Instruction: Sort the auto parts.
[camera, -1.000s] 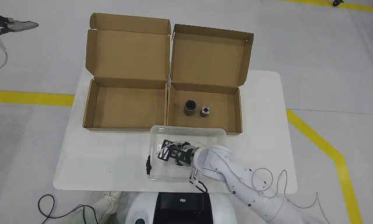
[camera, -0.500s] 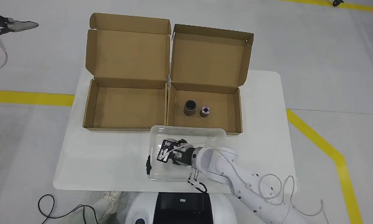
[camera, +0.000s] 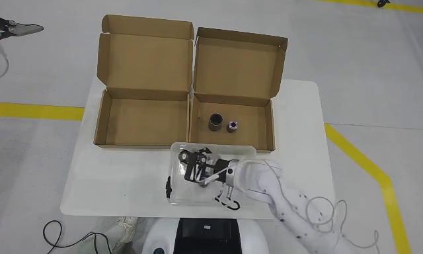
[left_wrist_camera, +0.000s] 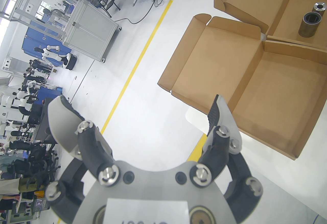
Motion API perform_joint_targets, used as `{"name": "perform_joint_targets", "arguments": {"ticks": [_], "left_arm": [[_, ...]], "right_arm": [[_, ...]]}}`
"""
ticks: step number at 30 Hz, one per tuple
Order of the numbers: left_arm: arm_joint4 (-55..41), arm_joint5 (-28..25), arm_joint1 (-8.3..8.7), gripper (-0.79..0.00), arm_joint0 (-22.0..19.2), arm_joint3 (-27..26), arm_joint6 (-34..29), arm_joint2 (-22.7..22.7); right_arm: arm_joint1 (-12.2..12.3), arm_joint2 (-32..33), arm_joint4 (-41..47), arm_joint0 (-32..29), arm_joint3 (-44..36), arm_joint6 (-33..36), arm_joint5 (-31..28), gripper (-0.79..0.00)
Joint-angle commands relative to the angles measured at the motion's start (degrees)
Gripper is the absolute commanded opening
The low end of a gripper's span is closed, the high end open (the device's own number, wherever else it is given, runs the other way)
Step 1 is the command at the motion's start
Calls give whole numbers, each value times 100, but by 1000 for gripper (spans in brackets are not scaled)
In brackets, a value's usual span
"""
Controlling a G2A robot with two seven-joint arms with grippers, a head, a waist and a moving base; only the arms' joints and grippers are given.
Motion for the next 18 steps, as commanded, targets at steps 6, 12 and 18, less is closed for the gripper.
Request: {"name": "perform_joint_targets", "arguments": {"ticks": [6,12,18], "left_arm": [[0,0,0,0,0,0,0,0],[0,0,0,0,0,0,0,0],[0,0,0,0,0,0,0,0]], "right_arm": [[-10,285,202,460,331,-1357,-535,-785],[3,502,207,760,354,-2090,-916,-785],[27,797,384,985,316,-2768,-1276,-785]]}}
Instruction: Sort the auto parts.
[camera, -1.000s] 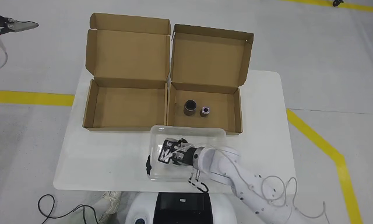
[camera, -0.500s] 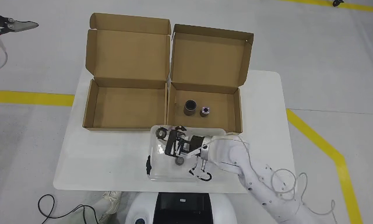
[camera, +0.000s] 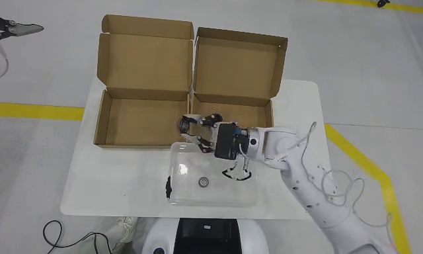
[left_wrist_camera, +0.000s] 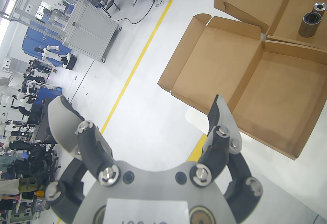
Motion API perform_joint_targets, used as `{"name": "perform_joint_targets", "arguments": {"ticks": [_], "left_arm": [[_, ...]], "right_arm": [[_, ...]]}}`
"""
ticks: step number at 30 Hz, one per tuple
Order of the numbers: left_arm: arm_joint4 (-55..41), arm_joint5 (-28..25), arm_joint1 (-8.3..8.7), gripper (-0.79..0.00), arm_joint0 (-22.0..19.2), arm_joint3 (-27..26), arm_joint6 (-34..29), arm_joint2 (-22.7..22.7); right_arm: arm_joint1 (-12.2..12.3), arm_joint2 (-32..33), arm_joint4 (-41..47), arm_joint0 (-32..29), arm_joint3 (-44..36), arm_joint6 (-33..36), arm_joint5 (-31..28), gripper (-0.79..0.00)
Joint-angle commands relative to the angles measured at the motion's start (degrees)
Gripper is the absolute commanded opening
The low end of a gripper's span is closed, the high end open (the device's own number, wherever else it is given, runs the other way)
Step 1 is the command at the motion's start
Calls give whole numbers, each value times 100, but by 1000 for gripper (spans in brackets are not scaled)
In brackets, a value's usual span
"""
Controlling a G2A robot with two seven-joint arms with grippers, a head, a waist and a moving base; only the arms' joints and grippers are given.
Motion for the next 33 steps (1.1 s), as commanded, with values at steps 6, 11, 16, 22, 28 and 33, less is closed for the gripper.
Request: {"name": "perform_joint_targets", "arguments": {"ticks": [6,11,16,22,28,33], "left_arm": [[0,0,0,0,0,0,0,0],[0,0,0,0,0,0,0,0],[0,0,0,0,0,0,0,0],[0,0,0,0,0,0,0,0],[0,0,0,0,0,0,0,0],[0,0,0,0,0,0,0,0]], "right_arm": [[47,342,-73,75,-306,-499,-85,-785],[51,451,-29,123,-500,-653,-40,-785],[32,509,22,259,-659,-865,52,-785],[14,531,6,418,-767,-894,92,-785],[13,647,-9,518,-905,-907,156,-785],[27,706,-47,462,-987,-863,151,-785]]}}
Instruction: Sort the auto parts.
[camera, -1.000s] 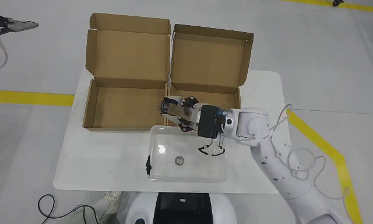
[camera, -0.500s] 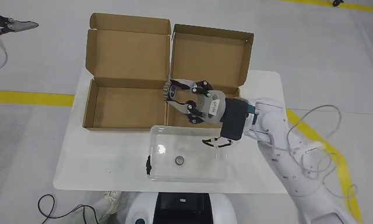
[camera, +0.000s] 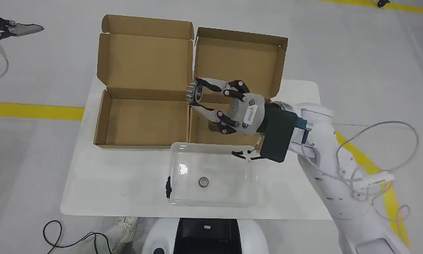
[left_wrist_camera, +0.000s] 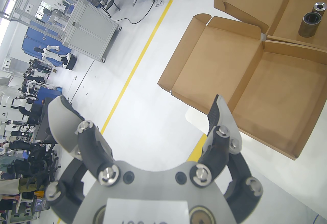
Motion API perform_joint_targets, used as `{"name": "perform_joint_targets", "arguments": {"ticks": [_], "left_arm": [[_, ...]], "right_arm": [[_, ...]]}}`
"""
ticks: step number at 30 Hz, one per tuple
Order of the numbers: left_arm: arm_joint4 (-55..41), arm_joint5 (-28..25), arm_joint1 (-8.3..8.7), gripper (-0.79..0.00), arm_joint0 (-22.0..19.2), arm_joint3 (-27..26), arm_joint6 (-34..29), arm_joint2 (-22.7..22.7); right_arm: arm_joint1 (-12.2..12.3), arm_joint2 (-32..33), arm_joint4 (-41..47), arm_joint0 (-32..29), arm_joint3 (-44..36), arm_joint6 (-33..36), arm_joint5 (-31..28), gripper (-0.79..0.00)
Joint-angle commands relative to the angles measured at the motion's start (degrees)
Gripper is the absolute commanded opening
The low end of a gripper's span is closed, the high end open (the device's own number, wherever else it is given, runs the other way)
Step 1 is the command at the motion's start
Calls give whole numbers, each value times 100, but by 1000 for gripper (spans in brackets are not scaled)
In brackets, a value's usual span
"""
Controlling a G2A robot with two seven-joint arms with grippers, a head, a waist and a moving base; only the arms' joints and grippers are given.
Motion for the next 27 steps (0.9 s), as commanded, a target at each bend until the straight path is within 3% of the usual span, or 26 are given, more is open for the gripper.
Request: {"name": "perform_joint_targets", "arguments": {"ticks": [1,18,27], "left_arm": [[0,0,0,0,0,0,0,0],[0,0,0,0,0,0,0,0],[0,0,0,0,0,0,0,0]], "right_arm": [[6,18,3,-38,-25,21,-2,-785],[-6,-339,-299,-465,642,25,170,-785],[-147,-920,-310,-396,1231,686,656,-785]]}}
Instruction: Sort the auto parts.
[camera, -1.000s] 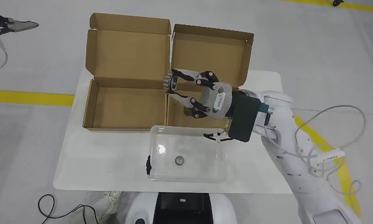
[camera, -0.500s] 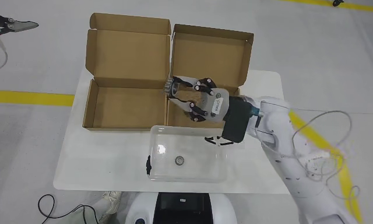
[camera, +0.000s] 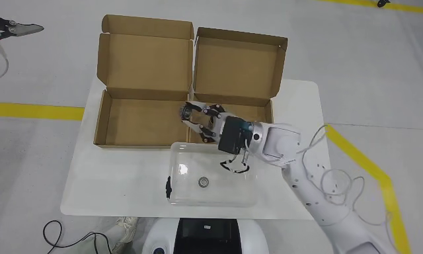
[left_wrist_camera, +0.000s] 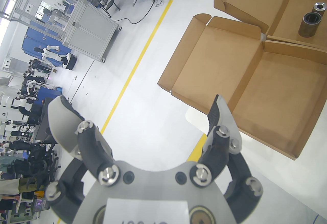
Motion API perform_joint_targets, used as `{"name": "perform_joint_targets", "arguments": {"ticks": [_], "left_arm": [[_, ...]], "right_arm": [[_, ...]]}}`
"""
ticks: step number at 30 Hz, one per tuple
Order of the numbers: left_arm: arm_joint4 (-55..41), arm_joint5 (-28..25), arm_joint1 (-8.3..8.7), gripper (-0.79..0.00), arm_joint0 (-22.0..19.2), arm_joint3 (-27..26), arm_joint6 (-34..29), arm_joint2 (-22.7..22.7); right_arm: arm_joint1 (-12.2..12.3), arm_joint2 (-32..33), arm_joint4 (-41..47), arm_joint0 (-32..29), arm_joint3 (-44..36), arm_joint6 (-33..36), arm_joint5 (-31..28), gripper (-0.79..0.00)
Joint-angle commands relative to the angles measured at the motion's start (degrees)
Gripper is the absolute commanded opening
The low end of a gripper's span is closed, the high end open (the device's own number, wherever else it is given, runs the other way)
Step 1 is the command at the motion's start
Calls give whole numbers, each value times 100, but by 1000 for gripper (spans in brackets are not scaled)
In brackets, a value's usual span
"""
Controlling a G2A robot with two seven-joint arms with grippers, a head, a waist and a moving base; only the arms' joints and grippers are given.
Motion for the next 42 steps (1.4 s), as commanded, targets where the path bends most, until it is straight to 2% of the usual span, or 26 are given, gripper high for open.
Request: {"name": "perform_joint_targets", "arguments": {"ticks": [1,22,32,42], "left_arm": [[0,0,0,0,0,0,0,0],[0,0,0,0,0,0,0,0],[0,0,0,0,0,0,0,0],[0,0,0,0,0,0,0,0]], "right_arm": [[-47,-146,58,80,172,171,95,-785],[-602,-1191,704,1094,1631,1736,585,-785],[-1200,-2006,1308,1915,2932,2500,652,-785],[-1859,-2620,1683,2542,3859,3286,703,-785]]}}
